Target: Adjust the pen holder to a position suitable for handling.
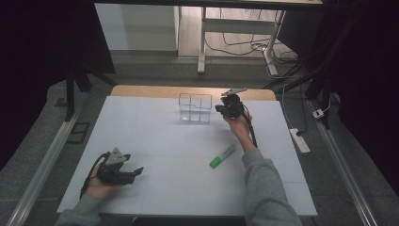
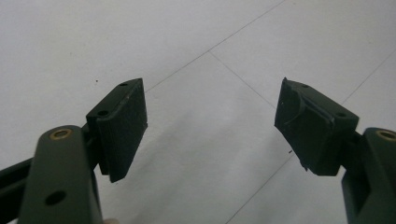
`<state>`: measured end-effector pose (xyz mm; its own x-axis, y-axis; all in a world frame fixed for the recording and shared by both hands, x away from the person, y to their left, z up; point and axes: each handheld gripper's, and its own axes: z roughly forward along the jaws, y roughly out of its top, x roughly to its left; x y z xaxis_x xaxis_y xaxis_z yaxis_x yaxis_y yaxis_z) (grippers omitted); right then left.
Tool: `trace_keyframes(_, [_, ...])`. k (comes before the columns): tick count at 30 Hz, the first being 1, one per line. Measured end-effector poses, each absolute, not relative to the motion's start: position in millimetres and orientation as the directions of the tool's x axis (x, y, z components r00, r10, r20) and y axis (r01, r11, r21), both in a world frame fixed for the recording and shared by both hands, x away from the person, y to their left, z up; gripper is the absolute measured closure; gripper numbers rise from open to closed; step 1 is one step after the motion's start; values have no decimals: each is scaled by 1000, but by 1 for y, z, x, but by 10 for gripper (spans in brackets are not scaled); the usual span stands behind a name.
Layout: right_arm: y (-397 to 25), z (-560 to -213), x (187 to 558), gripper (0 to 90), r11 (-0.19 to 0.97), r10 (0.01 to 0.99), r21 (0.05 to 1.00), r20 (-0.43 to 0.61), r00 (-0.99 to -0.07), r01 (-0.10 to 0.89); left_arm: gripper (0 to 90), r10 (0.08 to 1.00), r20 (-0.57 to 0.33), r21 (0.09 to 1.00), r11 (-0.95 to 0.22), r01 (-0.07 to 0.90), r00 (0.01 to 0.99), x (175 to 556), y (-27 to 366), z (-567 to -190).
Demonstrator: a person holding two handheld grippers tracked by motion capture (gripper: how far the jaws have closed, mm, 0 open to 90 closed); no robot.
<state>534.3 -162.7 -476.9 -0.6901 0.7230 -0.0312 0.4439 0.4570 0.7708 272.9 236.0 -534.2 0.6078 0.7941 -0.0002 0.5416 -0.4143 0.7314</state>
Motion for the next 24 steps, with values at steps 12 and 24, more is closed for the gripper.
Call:
trace_keyframes(12, [-191,-461,506,758,489,675,767,-32,-737,415,250,798,-5,734,-407,544,603,273,236,-534])
trace_keyframes(24, [-210,-461,474,497,562,601,739,-56,-797,372,250,794,-1,733,-413,541,607,275,233,-534])
